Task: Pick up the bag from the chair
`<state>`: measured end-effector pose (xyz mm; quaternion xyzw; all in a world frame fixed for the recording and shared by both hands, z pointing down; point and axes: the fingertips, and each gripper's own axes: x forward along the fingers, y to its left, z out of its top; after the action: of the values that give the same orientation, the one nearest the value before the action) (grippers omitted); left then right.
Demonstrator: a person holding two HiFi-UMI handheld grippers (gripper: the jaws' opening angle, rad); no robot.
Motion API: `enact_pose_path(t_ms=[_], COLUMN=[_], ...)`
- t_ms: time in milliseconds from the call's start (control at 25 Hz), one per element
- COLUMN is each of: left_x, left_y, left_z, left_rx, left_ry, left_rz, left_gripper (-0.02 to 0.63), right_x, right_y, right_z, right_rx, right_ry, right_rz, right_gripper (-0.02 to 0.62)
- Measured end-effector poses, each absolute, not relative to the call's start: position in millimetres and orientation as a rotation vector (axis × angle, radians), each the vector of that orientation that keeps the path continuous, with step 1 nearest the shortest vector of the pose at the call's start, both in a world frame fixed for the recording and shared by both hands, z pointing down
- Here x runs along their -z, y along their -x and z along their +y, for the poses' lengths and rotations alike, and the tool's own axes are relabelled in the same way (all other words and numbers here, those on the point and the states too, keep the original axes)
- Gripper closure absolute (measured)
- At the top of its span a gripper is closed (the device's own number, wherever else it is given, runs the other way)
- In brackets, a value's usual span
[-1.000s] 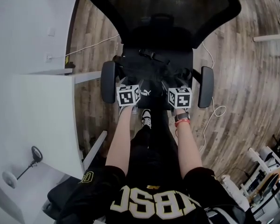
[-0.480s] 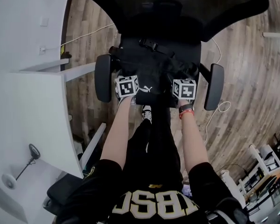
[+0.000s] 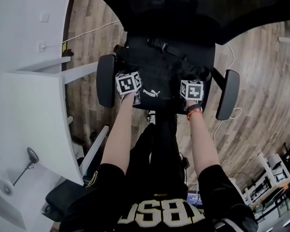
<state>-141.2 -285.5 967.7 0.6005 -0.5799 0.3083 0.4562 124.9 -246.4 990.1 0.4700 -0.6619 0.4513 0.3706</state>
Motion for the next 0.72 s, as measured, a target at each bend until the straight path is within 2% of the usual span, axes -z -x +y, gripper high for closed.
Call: enact_pose_path(t_ms=[40, 160, 280, 400, 720], left_x=[-969, -974, -978, -979, -959], left_y=[141, 139, 131, 126, 116], left_z=[-284, -281, -283, -280, -280], left_rx=[-0.771, -0.787, -0.783, -0.778, -0.776], left_ry=[-1.481, -1.491, -1.505, -1.479, -1.509], left_rz=[-1.431, -1.406, -1.347, -1.324, -1.268], left_gripper=[0.332, 0.384, 0.481, 0.514, 0.526], right_x=[-994, -1006, -1007, -1005, -984], right_y=[-123, -122, -122, -124, -127], right_z=[-245, -240, -244, -238, -234], right_rx=[-1.168, -1.187, -1.146, -1.233, -1.311], right_ry=[-1.195, -1.173, -1.158, -1.120, -1.113], right_rz=[-1.701, -1.711, -1.697, -1.640, -1.587], right_gripper=[0.361, 0.385, 0.428, 0.453, 0.508])
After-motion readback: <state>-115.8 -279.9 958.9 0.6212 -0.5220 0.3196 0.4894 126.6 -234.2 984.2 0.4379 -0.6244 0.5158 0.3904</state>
